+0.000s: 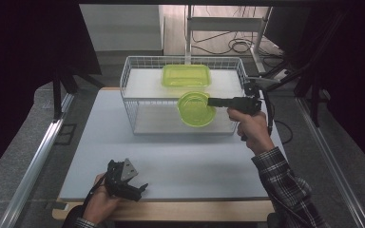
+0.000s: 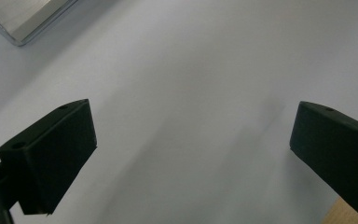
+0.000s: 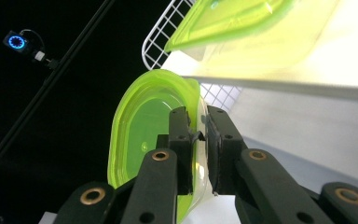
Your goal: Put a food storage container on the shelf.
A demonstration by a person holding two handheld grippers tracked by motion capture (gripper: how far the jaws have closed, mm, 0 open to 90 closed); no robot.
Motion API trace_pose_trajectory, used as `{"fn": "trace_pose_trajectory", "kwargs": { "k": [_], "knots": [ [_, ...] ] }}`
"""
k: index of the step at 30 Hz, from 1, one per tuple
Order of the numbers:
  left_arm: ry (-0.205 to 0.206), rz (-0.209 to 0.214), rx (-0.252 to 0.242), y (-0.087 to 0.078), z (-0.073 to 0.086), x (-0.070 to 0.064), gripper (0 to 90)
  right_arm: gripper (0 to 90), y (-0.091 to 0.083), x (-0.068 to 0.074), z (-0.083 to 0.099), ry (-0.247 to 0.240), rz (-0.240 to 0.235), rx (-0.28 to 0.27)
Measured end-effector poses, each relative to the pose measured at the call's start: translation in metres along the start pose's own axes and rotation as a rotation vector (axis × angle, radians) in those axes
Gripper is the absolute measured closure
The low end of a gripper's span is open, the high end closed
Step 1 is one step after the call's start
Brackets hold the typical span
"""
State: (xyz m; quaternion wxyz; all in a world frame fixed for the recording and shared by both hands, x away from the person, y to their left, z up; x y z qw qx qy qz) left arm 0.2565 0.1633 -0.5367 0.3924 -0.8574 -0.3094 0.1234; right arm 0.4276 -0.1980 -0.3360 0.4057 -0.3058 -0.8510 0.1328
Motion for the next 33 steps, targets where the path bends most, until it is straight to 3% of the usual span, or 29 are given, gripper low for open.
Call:
{"fn": "trace_pose_trajectory", "kwargs": {
  "k": [17, 33],
  "knots": [
    [-0.008, -0.013, -0.009, -0.002, 0.0, 0.0, 0.2, 80.9, 0.004, 0.025, -0.044, -0.047, 0.054, -0.058],
    [-0.011, -0.014, -0.012, -0.002, 0.0, 0.0, 0.2, 80.9, 0.017, 0.035, -0.08, -0.043, 0.128, -0.112]
  ]
}}
Point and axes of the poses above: each handheld gripper's, and its own axes: y roughly forward along the jaws, z roughly out of its underside, x roughly to its left, the point moved 1 cm from there along y, roughly forward along the jaws, and after that the axes turned 12 degrees about z, right-handed, at the moved point
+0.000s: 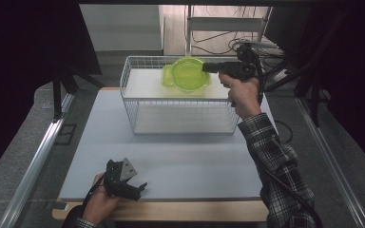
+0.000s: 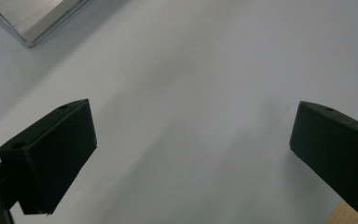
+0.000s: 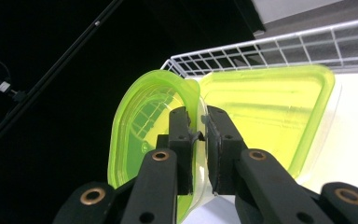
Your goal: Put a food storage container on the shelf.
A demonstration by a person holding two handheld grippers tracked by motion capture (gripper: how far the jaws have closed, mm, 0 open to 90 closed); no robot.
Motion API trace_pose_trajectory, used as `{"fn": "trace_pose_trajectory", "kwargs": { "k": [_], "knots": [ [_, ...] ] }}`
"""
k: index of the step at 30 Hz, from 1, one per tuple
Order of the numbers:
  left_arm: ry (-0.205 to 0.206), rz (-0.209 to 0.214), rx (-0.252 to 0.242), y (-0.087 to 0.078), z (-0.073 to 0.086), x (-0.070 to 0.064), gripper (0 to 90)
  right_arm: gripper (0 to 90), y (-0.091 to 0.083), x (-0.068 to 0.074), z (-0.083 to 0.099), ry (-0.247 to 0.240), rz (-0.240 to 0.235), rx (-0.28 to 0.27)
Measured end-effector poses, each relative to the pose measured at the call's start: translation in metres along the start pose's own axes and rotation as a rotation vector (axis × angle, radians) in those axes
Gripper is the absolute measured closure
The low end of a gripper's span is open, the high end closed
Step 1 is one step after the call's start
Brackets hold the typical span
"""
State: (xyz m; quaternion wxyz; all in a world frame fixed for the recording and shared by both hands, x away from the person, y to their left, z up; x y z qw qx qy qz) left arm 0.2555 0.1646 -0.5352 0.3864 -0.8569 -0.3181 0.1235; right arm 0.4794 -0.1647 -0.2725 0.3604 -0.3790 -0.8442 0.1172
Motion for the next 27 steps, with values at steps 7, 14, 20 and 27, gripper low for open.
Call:
{"fn": "trace_pose_trajectory", "kwargs": {
  "k": [7, 14, 20, 27],
  "knots": [
    [0.003, 0.002, 0.003, 0.001, 0.0, 0.0, 0.2, 80.9, 0.007, 0.004, -0.012, 0.005, 0.029, -0.022],
    [0.011, 0.002, 0.008, 0.001, 0.0, 0.0, 0.2, 80.9, 0.019, 0.004, -0.019, 0.017, 0.057, -0.03],
    [0.009, 0.005, 0.011, 0.001, 0.0, -0.001, 0.3, 80.5, 0.026, 0.004, -0.02, 0.018, 0.087, -0.028],
    [0.012, 0.007, 0.016, 0.002, 0.0, -0.002, 0.3, 75.8, 0.03, 0.008, -0.021, -0.037, 0.203, -0.049]
  ]
}}
Point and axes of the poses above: each handheld gripper's, and its own axes: y roughly forward along the jaws, z roughly out of its underside, x roughly to its left, the point moved 1 cm from there along y, roughly forward along the jaws, and after that the axes turned 12 degrees about z, right-handed, at the moved point
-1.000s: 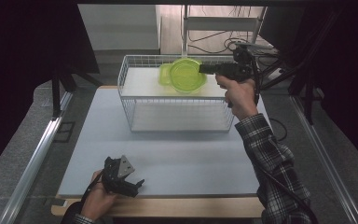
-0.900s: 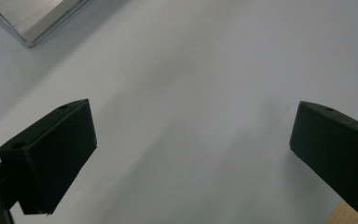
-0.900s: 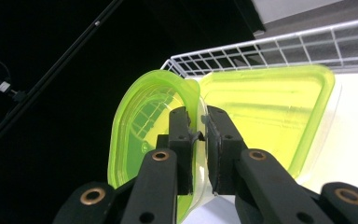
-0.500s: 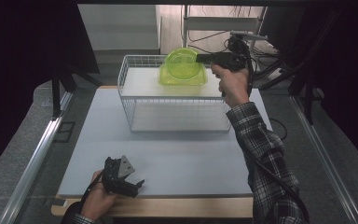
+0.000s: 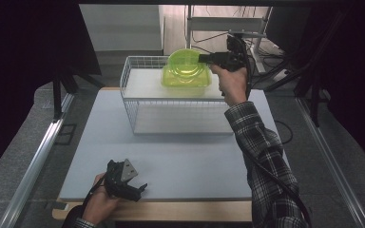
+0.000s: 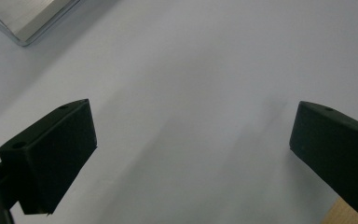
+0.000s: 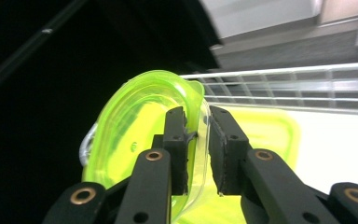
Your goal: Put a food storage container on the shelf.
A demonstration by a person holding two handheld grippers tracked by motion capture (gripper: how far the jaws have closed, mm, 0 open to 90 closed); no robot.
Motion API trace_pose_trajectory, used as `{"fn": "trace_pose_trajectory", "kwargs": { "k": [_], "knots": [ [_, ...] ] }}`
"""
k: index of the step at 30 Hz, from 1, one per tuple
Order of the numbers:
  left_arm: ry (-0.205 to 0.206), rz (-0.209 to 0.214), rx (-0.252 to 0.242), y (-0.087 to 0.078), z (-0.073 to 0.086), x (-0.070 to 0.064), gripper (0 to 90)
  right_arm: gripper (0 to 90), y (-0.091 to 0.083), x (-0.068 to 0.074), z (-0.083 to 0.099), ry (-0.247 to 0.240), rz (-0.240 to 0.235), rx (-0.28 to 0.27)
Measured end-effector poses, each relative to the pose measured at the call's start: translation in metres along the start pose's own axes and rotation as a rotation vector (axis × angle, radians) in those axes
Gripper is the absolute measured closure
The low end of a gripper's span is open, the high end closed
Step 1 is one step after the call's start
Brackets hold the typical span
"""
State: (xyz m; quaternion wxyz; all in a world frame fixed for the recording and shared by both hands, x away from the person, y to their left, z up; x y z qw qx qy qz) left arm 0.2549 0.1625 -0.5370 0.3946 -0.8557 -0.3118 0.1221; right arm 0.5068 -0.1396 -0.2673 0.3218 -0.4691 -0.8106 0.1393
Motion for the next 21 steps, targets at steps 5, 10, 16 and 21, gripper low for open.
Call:
{"fn": "trace_pose_trajectory", "kwargs": {
  "k": [5, 10, 16, 21],
  "knots": [
    [0.005, 0.001, 0.005, 0.0001, 0.0001, -0.0002, 0.3, 75.2, 0.0028, 0.0011, -0.0003, -0.016, 0.041, -0.012],
    [0.007, 0.004, 0.008, 0.0005, 0.0001, -0.0005, 0.4, 68.8, 0.0029, 0.0013, 0.0002, -0.044, 0.067, -0.023],
    [0.006, 0.005, 0.017, 0.0012, 0.0002, -0.0004, 0.3, 56.8, -0.0029, -0.0029, 0.0004, -0.063, 0.049, -0.039],
    [-0.004, 0.006, 0.012, 0.0005, -0.0002, -0.0001, 0.3, 46.6, -0.0065, -0.0065, 0.003, -0.084, 0.026, -0.026]
  ]
}}
Point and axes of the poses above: each handheld gripper's, and its own axes: y roughly forward along the jaws, z roughly out of its underside, x roughly to its left, the point moved 1 cm from there along y, roughly forward along the jaws, and after that the axes turned 12 degrees about z, right-handed, at the moved point
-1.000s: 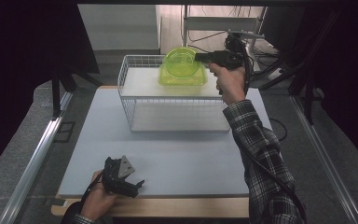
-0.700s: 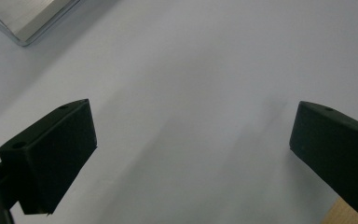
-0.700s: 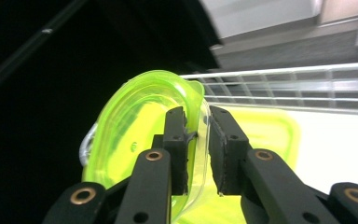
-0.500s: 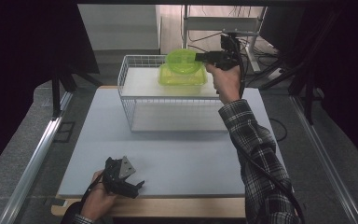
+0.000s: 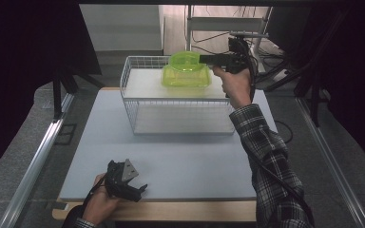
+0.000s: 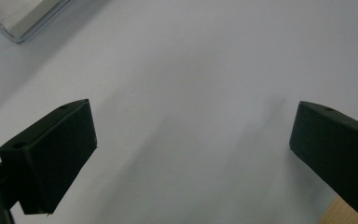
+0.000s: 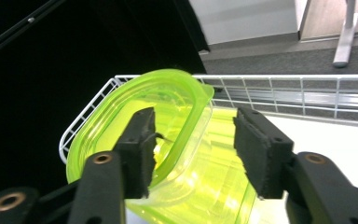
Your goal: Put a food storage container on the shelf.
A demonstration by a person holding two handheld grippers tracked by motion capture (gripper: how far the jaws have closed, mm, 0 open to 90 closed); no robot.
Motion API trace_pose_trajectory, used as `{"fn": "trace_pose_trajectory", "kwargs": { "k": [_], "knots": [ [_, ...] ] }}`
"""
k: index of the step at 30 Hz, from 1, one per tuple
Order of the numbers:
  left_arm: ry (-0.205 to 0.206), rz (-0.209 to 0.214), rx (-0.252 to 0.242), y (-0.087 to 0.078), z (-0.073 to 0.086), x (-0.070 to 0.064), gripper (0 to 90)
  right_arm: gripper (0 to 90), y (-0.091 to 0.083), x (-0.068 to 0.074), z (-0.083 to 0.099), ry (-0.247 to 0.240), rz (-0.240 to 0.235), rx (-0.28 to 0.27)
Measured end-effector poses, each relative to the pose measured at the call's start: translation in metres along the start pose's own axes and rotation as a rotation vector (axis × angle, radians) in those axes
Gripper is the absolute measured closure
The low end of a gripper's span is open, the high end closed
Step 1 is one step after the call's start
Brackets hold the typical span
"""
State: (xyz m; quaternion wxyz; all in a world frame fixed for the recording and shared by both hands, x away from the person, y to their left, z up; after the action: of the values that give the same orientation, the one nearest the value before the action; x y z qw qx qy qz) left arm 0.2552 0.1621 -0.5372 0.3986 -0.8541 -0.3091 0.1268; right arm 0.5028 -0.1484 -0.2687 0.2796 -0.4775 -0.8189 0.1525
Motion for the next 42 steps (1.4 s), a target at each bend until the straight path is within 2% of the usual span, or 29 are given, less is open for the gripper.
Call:
{"fn": "trace_pose_trajectory", "kwargs": {
  "k": [7, 12, 23, 31, 42],
  "knots": [
    [-0.016, 0.01, -0.003, 0.0, 0.0, 0.0, 0.4, 39.4, -0.004, 0.0, 0.006, -0.024, -0.038, 0.019],
    [-0.016, 0.01, 0.0, 0.0, 0.0, 0.0, 0.4, 37.1, -0.009, 0.003, 0.011, -0.064, -0.041, 0.018],
    [-0.01, 0.009, 0.009, 0.002, 0.0, -0.001, 0.5, 30.6, -0.015, 0.004, 0.017, -0.081, -0.078, 0.012],
    [-0.006, 0.007, 0.012, 0.002, 0.0, -0.001, 0.5, 28.1, -0.019, 0.007, 0.022, -0.117, -0.073, 0.012],
    [-0.018, 0.011, 0.006, 0.001, 0.0, 0.0, 0.4, 18.5, -0.024, 0.005, 0.036, -0.179, -0.062, 0.021]
  ]
}}
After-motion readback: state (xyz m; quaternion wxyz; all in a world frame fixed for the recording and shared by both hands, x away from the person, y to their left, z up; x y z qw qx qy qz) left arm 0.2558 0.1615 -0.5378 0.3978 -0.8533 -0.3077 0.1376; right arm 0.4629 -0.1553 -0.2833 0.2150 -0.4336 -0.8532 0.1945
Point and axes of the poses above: each handheld gripper's, and its own axes: y roughly forward along the jaws, z roughly out of its underside, x roughly to its left, the point moved 1 cm from there along y, roughly forward along the jaws, and after that the axes turned 12 degrees about z, right-handed, at the moved point
